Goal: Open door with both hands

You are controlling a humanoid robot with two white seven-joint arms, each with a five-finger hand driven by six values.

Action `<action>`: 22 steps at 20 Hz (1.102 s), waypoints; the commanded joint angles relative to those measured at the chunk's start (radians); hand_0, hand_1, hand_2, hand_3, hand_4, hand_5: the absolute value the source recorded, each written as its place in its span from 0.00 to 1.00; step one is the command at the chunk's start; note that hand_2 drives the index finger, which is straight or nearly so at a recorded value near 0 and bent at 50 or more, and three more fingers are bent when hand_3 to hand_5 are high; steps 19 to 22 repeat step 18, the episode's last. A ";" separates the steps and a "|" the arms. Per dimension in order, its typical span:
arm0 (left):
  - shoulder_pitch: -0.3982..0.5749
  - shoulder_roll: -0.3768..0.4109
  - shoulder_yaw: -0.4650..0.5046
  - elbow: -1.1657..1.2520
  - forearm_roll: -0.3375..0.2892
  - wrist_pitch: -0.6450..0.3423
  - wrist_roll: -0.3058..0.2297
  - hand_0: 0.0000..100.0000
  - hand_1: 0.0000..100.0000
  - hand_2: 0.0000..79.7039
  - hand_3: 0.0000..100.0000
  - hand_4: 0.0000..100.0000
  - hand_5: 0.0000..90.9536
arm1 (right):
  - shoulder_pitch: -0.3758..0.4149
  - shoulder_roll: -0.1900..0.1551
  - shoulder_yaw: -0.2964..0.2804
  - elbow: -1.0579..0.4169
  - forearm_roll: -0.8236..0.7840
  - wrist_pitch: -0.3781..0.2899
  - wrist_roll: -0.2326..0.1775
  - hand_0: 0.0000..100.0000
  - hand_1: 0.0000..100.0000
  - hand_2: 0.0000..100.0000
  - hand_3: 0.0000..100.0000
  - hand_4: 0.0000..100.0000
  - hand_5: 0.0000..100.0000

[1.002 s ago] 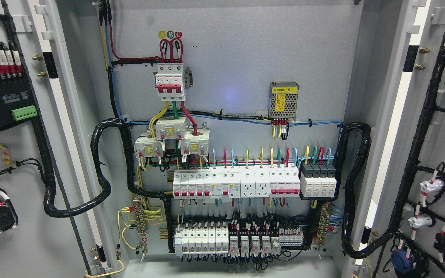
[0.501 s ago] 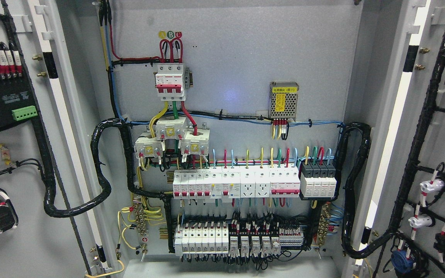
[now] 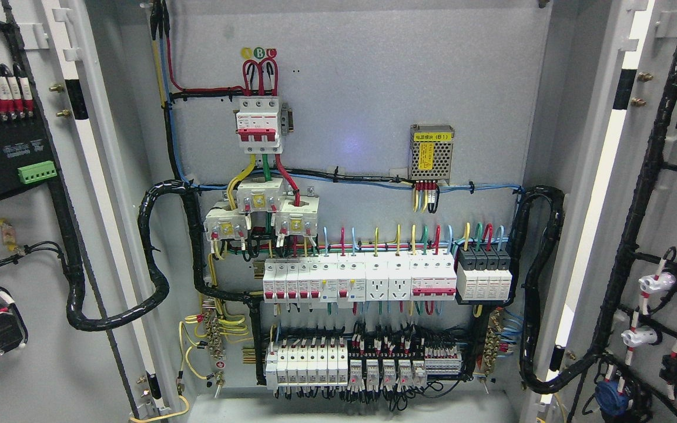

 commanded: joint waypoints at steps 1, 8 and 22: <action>-0.070 -0.085 -0.002 0.259 -0.021 0.006 0.014 0.00 0.00 0.00 0.00 0.00 0.00 | 0.010 0.059 -0.017 0.140 0.115 0.039 -0.022 0.19 0.00 0.00 0.00 0.00 0.00; -0.088 -0.084 0.000 0.263 -0.019 0.007 0.063 0.00 0.00 0.00 0.00 0.00 0.00 | 0.035 0.104 -0.017 0.156 0.130 0.040 -0.022 0.19 0.00 0.00 0.00 0.00 0.00; -0.085 -0.082 0.000 0.251 -0.019 0.004 0.050 0.00 0.00 0.00 0.00 0.00 0.00 | 0.041 0.116 -0.087 0.149 0.141 0.039 -0.037 0.19 0.00 0.00 0.00 0.00 0.00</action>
